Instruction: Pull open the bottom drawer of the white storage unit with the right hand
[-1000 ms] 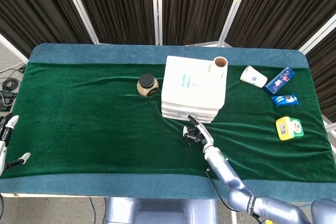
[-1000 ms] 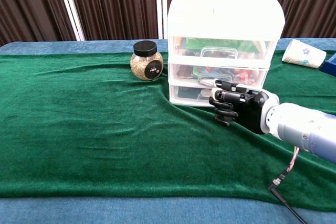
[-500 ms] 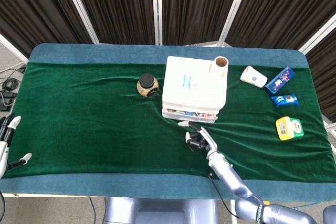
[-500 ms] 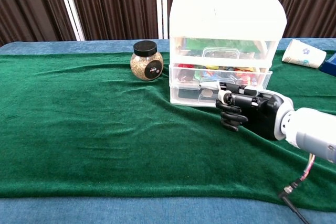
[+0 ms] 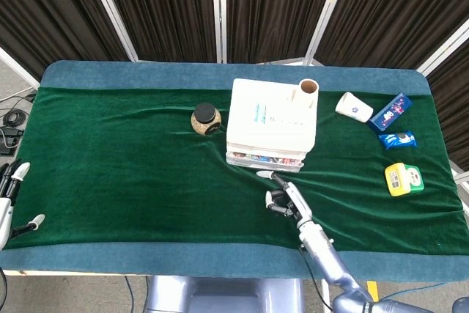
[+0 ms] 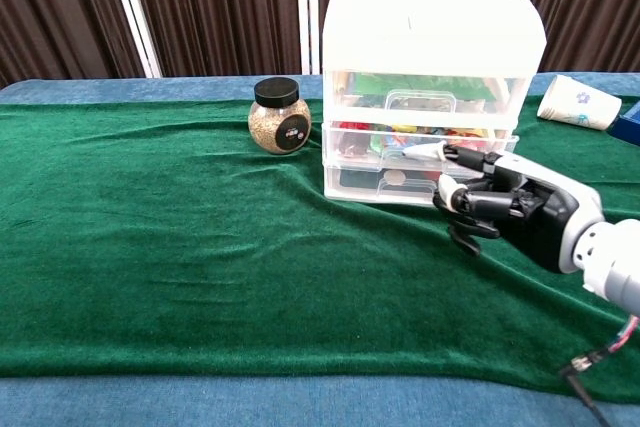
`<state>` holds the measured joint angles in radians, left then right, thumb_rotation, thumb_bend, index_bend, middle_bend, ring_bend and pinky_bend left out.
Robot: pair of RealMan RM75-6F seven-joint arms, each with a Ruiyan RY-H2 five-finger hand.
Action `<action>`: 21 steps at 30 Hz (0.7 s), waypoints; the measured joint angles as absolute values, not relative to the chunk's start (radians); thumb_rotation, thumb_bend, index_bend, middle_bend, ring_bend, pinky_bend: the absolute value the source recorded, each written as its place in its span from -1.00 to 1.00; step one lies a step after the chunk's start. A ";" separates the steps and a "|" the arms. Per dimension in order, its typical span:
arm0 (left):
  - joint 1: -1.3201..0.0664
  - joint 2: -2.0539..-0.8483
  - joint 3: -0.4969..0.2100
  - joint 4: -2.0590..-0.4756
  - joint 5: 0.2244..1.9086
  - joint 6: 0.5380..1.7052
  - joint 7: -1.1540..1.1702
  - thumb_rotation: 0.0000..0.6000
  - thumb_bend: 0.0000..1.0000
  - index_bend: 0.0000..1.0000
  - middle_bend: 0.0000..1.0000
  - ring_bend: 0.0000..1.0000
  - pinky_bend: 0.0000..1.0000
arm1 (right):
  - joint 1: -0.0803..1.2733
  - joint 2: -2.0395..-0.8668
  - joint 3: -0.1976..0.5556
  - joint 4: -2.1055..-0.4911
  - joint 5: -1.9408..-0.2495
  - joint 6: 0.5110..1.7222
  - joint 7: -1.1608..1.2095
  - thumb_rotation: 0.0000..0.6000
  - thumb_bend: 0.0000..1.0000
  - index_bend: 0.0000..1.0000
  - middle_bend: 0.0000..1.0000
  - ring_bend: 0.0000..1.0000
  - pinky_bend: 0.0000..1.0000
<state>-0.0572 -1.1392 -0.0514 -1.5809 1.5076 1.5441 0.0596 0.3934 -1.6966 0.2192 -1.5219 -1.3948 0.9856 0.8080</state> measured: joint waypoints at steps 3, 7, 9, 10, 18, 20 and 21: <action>-0.056 -1.140 -0.051 -1.583 1.511 1.548 0.063 1.00 -0.84 -1.00 -1.00 -1.00 -1.00 | 0.384 -1.707 0.206 -1.508 -1.412 1.046 0.663 1.00 0.21 -0.51 0.73 0.85 0.61; -0.055 -1.142 -0.049 -1.584 1.514 1.550 0.070 1.00 -0.84 -1.00 -1.00 -1.00 -1.00 | 0.377 -1.701 0.193 -1.507 -1.427 1.096 0.505 1.00 0.21 -0.51 0.74 0.86 0.62; -0.056 -1.143 -0.049 -1.584 1.514 1.549 0.071 1.00 -0.84 -1.00 -1.00 -1.00 -1.00 | 0.376 -1.691 0.185 -1.512 -1.433 1.113 0.431 1.00 0.21 -0.52 0.75 0.86 0.62; -0.056 -1.143 -0.049 -1.583 1.513 1.548 0.072 1.00 -0.84 -1.00 -1.00 -1.00 -1.00 | 0.375 -1.685 0.182 -1.514 -1.438 1.120 0.400 1.00 0.21 -0.52 0.76 0.87 0.62; -0.058 -1.146 -0.046 -1.583 1.514 1.543 0.079 1.00 -0.84 -1.00 -1.00 -1.00 -1.00 | 0.380 -1.643 0.175 -1.555 -1.466 1.188 0.069 1.00 0.21 -0.53 0.76 0.87 0.62; -0.058 -1.147 -0.046 -1.583 1.515 1.543 0.079 1.00 -0.84 -1.00 -1.00 -1.00 -1.00 | 0.386 -1.636 0.182 -1.570 -1.459 1.193 -0.024 1.00 0.21 -0.54 0.76 0.87 0.62; -0.058 -1.147 -0.046 -1.583 1.515 1.544 0.078 1.00 -0.84 -1.00 -1.00 -1.00 -1.00 | 0.389 -1.634 0.185 -1.577 -1.452 1.194 -0.063 1.00 0.21 -0.55 0.77 0.88 0.63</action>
